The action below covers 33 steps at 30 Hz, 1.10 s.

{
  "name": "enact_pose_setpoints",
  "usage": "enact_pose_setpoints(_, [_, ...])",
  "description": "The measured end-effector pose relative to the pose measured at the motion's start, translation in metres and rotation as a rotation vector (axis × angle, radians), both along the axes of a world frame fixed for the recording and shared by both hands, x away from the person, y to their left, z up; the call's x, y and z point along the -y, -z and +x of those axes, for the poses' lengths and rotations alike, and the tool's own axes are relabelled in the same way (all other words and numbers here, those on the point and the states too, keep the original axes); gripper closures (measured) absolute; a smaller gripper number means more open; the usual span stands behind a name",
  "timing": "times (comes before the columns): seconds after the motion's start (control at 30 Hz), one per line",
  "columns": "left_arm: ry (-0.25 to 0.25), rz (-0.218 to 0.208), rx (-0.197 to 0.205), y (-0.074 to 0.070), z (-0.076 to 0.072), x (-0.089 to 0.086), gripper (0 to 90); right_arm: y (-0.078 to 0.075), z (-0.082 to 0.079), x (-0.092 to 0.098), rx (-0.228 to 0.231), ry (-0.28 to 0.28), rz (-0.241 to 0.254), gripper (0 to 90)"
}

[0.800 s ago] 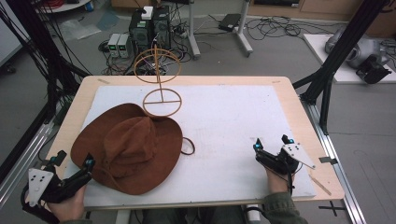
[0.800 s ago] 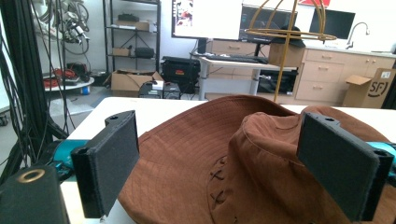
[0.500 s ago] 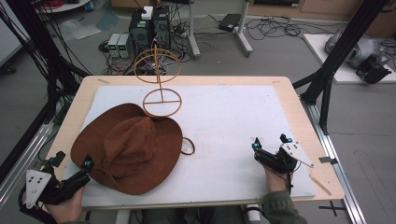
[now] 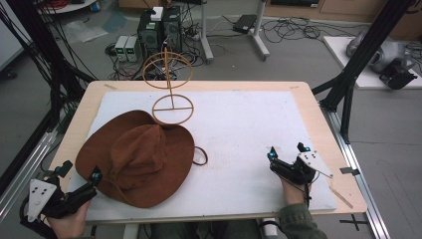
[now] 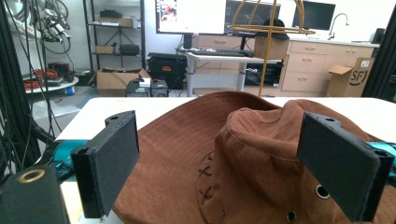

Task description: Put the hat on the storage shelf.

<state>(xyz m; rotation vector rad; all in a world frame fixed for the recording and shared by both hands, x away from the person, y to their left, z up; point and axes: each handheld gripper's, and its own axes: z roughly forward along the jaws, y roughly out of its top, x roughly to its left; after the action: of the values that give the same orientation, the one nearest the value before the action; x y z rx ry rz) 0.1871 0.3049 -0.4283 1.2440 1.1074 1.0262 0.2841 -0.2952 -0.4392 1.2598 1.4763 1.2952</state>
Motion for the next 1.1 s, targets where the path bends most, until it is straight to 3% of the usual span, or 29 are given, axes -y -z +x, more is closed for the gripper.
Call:
enact_pose_setpoints(0.2, [0.019, 0.015, -0.015, -0.002, 0.002, 0.003, 13.2, 0.0, 0.0, -0.001, -0.006, -0.001, 0.0, 1.6])
enact_pose_setpoints(0.3, [0.04, 0.052, -0.043, -0.007, 0.004, 0.009, 13.1, 0.0, 0.0, 0.0, -0.009, 0.0, 0.009, 1.6])
enact_pose_setpoints(0.37, [0.05, 0.102, -0.069, -0.012, 0.007, 0.017, 13.1, 0.0, 0.0, 0.0, -0.006, 0.001, 0.005, 1.6])
enact_pose_setpoints(0.43, [0.056, 0.113, -0.082, -0.014, 0.008, 0.02, 13.1, 0.0, 0.0, 0.0, -0.008, 0.001, 0.009, 1.6])
enact_pose_setpoints(0.63, [0.077, 0.111, -0.126, -0.017, 0.013, 0.028, 13.1, 0.001, 0.002, 0.0, -0.009, -0.004, -0.001, 1.7])
enact_pose_setpoints(0.73, [0.102, 0.122, -0.17, -0.017, 0.017, 0.033, 13.1, 0.001, 0.003, -0.001, -0.005, -0.006, -0.007, 1.7])
enact_pose_setpoints(0.77, [0.129, 0.12, -0.206, -0.016, 0.021, 0.036, 13.1, 0.001, 0.003, -0.001, -0.004, -0.005, -0.011, 1.7])
enact_pose_setpoints(0.87, [0.13, 0.123, -0.234, -0.015, 0.024, 0.039, 13.1, 0.001, 0.002, -0.002, -0.006, -0.009, -0.008, 1.7])
enact_pose_setpoints(0.97, [0.122, 0.095, -0.264, -0.013, 0.026, 0.042, 13.1, 0.001, 0.002, -0.002, -0.01, -0.011, -0.009, 1.7])
enact_pose_setpoints(1.1, [0.118, 0.099, -0.282, -0.009, 0.027, 0.044, 13.1, 0.001, 0.002, -0.002, -0.008, -0.013, -0.009, 1.7])
